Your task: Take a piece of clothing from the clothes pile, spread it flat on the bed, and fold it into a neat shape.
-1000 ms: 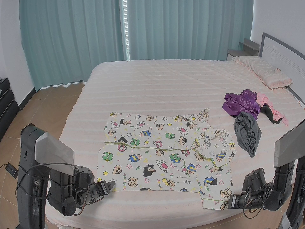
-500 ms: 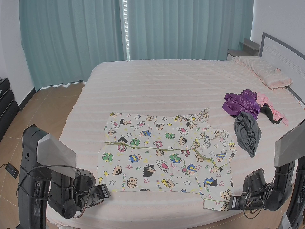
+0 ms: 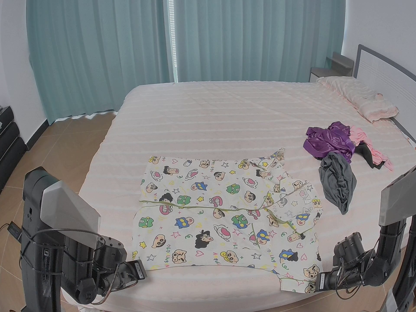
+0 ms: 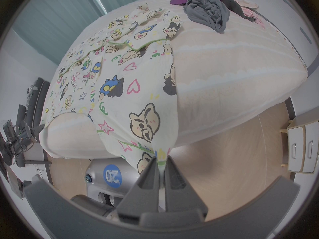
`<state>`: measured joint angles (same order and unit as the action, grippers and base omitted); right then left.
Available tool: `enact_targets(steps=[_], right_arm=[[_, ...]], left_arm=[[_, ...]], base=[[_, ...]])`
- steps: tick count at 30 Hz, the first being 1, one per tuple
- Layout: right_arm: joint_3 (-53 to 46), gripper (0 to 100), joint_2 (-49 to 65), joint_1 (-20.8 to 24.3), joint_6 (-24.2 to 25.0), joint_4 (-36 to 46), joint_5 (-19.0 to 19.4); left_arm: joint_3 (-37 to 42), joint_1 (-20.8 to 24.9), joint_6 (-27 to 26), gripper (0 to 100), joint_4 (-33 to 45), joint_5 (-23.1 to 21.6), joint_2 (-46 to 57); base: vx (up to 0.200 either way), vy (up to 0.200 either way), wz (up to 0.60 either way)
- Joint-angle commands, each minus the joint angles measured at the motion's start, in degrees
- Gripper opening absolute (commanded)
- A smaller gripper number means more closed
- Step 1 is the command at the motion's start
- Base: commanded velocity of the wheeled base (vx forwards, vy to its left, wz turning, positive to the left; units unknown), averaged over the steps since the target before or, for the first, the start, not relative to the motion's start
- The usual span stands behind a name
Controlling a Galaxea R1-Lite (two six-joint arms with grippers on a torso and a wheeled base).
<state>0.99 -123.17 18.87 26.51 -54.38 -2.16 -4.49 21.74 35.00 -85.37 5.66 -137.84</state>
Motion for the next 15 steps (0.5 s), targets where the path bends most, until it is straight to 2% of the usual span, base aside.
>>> enact_targets(steps=[1, 9, 15], right_arm=[[-0.99, 0, 1.45, -0.06, -0.76, 1.21, -0.04], [-0.99, 0, 1.36, -0.06, -1.29, 3.05, -0.04], [-0.99, 0, 1.18, -0.06, -1.55, 3.32, 0.05]], left_arm=[[2.55, 0.41, -0.11, 0, 0.03, 0.06, 0.38], [4.40, 0.85, -0.19, 0, 0.73, -0.03, 0.11], [4.40, 1.73, -0.19, 0, 4.86, -0.03, 0.55]], base=[[0.000, 0.000, 0.00], [0.000, 0.000, 0.00], [0.000, 0.000, 0.00]])
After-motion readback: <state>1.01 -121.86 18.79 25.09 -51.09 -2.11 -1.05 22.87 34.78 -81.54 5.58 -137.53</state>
